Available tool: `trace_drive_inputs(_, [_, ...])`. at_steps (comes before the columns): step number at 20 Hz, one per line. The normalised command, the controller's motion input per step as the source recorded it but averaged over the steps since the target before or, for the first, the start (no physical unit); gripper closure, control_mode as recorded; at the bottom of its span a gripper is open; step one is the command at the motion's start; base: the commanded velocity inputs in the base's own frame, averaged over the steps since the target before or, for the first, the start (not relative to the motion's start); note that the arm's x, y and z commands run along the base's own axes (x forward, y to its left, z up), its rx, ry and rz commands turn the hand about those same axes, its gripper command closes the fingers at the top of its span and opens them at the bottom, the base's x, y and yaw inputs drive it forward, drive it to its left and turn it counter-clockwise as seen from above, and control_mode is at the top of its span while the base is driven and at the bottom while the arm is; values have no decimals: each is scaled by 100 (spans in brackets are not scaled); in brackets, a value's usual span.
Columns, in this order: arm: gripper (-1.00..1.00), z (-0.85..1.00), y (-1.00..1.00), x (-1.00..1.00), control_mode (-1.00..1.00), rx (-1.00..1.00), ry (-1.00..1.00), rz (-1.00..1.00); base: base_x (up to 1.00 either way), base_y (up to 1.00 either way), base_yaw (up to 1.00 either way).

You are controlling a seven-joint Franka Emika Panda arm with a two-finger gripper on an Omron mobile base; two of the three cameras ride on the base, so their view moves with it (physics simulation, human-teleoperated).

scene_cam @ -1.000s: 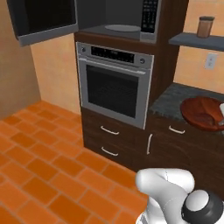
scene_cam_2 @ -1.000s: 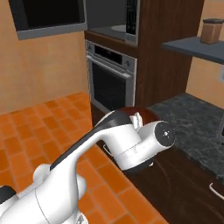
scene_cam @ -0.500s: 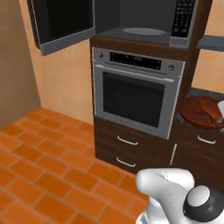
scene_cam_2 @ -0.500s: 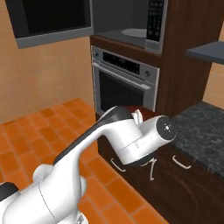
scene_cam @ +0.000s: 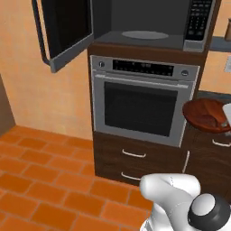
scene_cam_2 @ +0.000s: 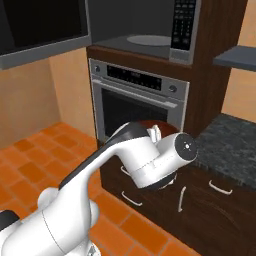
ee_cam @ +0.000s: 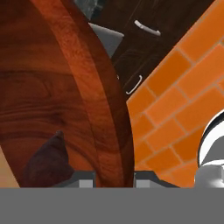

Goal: Pick the potato from the sink and place it in the bowl. Then pick the bowl and place it in the microwave. Then close the microwave door and press the start button.

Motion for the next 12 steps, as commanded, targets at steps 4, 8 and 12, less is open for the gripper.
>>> trace_drive_inputs(4, [100,0,0,0,100,0,0,0,51,93,-41])
trace_drive_inputs(8, [100,0,0,0,100,0,0,0,30,84,-53])
trace_drive_inputs(12, [100,0,0,0,100,0,0,0,37,77,-49])
